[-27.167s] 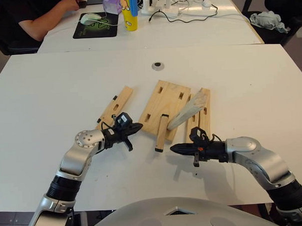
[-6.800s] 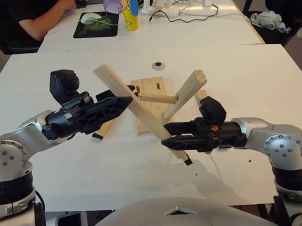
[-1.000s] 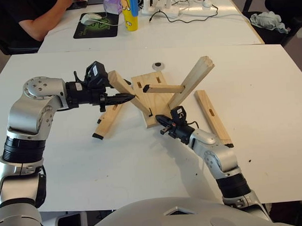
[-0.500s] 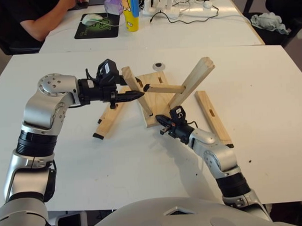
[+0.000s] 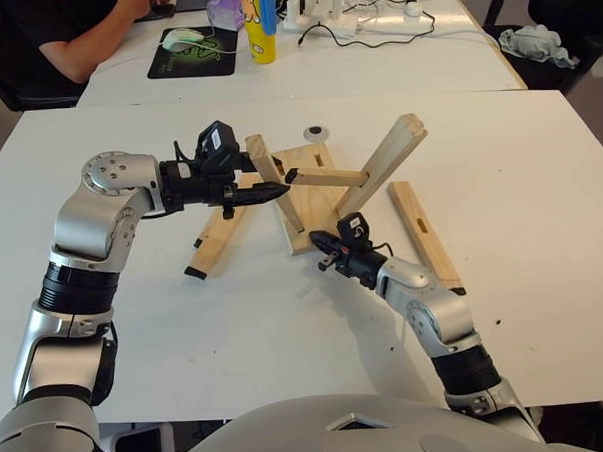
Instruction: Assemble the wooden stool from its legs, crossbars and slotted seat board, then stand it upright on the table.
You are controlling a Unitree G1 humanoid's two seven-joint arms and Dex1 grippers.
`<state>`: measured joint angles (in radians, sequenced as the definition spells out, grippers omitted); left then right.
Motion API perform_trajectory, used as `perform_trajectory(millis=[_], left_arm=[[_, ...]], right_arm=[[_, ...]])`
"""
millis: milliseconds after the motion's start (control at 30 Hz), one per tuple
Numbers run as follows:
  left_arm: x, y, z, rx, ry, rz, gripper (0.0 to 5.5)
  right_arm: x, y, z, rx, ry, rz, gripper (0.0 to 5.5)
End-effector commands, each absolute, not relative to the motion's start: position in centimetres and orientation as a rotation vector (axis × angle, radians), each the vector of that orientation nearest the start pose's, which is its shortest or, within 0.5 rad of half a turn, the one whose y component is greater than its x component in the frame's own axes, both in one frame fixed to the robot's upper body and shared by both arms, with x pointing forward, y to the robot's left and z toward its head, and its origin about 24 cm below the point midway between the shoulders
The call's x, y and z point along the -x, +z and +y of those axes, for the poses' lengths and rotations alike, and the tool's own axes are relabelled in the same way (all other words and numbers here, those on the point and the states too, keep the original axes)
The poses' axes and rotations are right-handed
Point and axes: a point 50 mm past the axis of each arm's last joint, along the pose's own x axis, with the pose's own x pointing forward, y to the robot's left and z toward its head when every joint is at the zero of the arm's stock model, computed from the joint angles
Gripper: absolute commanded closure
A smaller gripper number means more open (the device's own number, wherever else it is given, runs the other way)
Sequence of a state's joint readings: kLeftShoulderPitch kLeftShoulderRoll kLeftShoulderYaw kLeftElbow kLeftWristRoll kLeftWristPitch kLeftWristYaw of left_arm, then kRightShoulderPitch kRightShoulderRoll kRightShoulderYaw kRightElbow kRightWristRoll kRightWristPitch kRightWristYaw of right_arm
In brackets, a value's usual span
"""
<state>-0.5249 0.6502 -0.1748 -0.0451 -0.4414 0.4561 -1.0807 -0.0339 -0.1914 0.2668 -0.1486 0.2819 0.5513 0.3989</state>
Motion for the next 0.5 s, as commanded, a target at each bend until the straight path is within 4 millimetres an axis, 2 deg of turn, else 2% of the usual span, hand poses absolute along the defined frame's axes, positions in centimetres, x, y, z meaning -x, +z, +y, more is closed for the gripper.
perform_trajectory(millis=[33, 133, 267, 400, 500], left_arm=[[-28.7, 12.3, 16.9, -0.250, -1.211, 0.341, 3.43], [-28.7, 12.4, 16.9, -0.247, -1.210, 0.337, 3.43], [-28.5, 12.7, 16.9, -0.242, -1.210, 0.330, 3.43], [-28.4, 13.2, 16.6, -0.239, -1.219, 0.320, 3.43], [-28.5, 13.3, 16.6, -0.240, -1.222, 0.318, 3.43]], right_arm=[[-21.6, 1.1, -9.9, -0.127, 0.737, 0.536, 5.50], [-21.6, 4.0, -9.7, -0.208, 0.814, 0.373, 5.50], [-21.1, 7.3, -9.8, -0.273, 0.859, 0.255, 5.50], [-20.6, 11.6, -9.1, -0.349, 0.914, 0.119, 5.50], [-21.0, 14.3, -8.3, -0.373, 0.932, 0.038, 5.50]])
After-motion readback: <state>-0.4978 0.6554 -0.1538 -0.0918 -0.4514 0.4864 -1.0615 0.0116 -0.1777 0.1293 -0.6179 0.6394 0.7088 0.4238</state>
